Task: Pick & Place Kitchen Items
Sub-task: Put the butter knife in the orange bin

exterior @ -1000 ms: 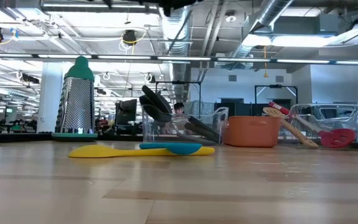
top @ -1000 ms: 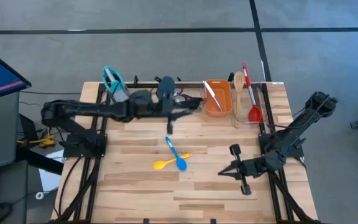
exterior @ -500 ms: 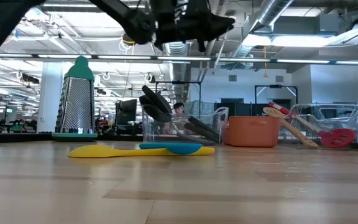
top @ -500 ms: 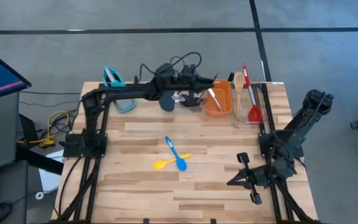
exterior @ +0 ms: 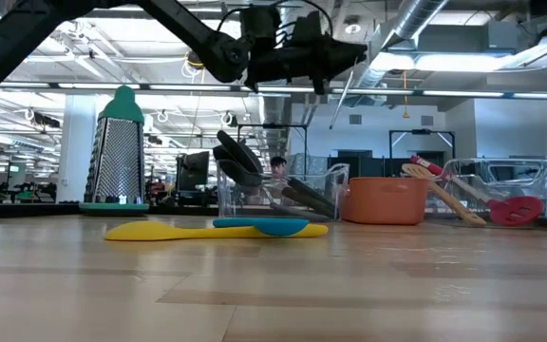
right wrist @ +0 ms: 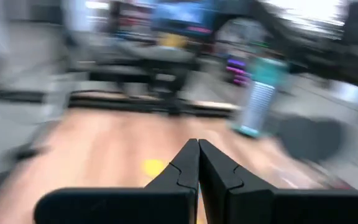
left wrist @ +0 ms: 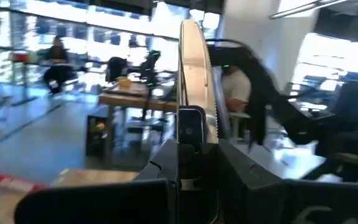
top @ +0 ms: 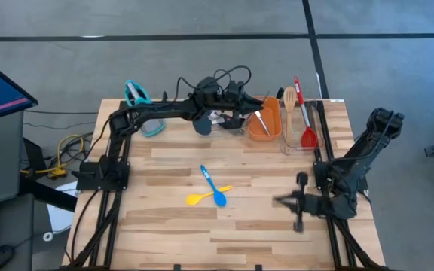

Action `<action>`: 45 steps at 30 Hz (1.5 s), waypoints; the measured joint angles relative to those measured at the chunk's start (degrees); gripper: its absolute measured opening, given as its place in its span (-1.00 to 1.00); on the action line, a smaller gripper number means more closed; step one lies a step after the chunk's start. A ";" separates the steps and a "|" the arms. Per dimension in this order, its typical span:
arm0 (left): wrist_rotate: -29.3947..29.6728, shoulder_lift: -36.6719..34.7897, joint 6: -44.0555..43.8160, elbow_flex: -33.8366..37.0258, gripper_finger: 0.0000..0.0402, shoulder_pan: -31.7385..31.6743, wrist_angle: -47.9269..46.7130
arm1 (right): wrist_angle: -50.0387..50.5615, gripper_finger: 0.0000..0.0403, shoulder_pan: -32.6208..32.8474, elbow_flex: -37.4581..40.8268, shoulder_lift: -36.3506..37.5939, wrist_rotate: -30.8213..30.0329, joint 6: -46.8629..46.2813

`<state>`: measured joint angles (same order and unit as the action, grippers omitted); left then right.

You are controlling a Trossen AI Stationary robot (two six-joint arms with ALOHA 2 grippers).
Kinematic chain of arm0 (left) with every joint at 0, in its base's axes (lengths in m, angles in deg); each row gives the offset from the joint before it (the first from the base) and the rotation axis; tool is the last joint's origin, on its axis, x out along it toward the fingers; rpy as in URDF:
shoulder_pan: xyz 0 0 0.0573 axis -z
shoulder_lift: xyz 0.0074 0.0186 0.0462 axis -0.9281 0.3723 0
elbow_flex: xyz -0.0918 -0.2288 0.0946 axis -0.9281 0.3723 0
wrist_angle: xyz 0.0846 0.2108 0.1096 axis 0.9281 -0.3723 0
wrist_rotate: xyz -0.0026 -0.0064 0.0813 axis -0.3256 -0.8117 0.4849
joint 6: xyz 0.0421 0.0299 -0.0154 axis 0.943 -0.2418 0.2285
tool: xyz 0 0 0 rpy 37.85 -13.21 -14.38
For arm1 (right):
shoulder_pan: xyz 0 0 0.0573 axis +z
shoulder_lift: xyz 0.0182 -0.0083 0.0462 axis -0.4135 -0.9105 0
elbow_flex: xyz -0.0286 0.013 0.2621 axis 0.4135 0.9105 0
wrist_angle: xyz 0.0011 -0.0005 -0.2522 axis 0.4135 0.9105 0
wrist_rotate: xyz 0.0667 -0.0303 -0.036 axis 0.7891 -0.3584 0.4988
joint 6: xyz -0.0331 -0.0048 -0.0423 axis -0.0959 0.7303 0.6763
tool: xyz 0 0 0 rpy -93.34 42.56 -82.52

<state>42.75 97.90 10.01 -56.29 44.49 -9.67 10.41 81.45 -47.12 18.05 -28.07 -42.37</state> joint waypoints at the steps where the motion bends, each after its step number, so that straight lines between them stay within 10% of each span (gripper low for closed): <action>1: -1.39 -0.23 -0.03 0.01 -0.83 0.27 0.19 | 0.32 -1.00 -0.43 0.00 0.00 -3.78 -1.52; 14: -15.12 -6.42 6.15 2.84 -0.83 5.72 0.27 | 5.41 -1.00 -22.94 0.00 -6.12 -6.17 -20.21; 23: -15.02 -18.58 12.54 20.98 -0.83 5.96 -0.58 | -5.02 -1.00 -31.31 0.04 -7.40 9.34 -6.97; 29: -9.64 -25.74 15.20 29.63 -0.83 7.68 0.31 | -19.57 -1.00 -41.33 -0.05 -7.82 36.72 1.75; 38: -8.97 -31.32 14.78 32.82 -0.83 8.80 0.66 | -23.01 -0.94 -49.06 -1.80 -13.00 48.40 0.05; 45: -8.91 -31.28 13.40 32.84 -0.83 8.80 0.42 | -23.18 -0.43 -49.22 -8.07 -20.89 50.35 5.31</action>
<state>33.84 66.62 23.42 -23.45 53.29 -9.25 -12.77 32.23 -55.19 -2.83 22.28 -37.06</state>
